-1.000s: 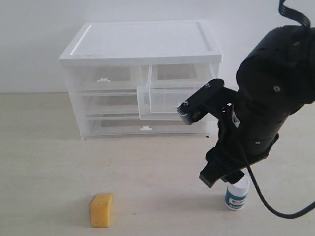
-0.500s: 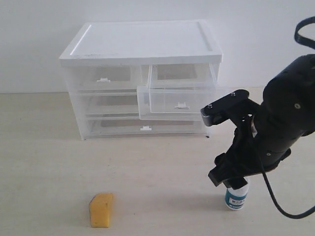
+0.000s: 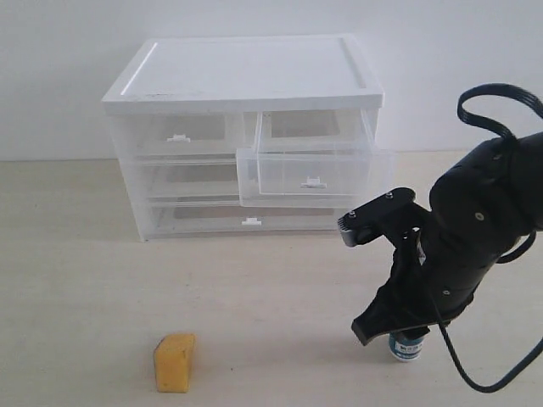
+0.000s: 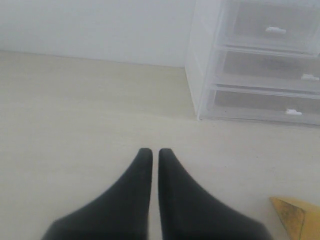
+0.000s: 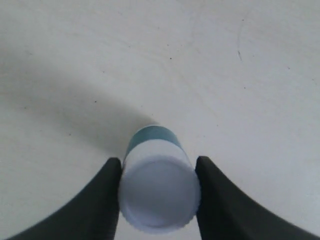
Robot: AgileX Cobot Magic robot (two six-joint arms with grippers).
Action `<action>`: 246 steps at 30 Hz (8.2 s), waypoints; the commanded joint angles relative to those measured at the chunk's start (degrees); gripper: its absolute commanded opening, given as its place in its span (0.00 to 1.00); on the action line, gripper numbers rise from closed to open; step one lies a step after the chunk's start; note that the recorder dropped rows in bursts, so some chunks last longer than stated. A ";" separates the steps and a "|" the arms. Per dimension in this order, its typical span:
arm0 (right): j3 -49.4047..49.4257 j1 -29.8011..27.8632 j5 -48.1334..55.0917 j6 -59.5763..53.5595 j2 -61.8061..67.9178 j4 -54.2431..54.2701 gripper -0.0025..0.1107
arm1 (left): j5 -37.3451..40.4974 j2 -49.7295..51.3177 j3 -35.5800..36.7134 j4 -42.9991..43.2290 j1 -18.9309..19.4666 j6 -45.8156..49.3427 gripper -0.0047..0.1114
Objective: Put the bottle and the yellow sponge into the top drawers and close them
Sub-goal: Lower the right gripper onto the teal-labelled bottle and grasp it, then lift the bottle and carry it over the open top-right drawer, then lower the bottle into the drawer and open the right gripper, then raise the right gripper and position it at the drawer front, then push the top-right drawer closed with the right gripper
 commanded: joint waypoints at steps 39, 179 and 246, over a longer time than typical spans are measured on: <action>-14.65 -15.22 10.82 -58.92 -6.42 94.57 0.02 | -0.18 -0.17 0.23 0.05 -0.17 0.02 0.08; -31.21 1.80 22.47 -34.12 1.47 14.62 0.03 | -0.18 -0.17 0.23 0.05 -0.17 0.02 0.08; -37.34 4.94 21.55 -17.57 8.30 -3.50 0.02 | -0.18 -0.17 0.23 0.05 -0.17 0.02 0.08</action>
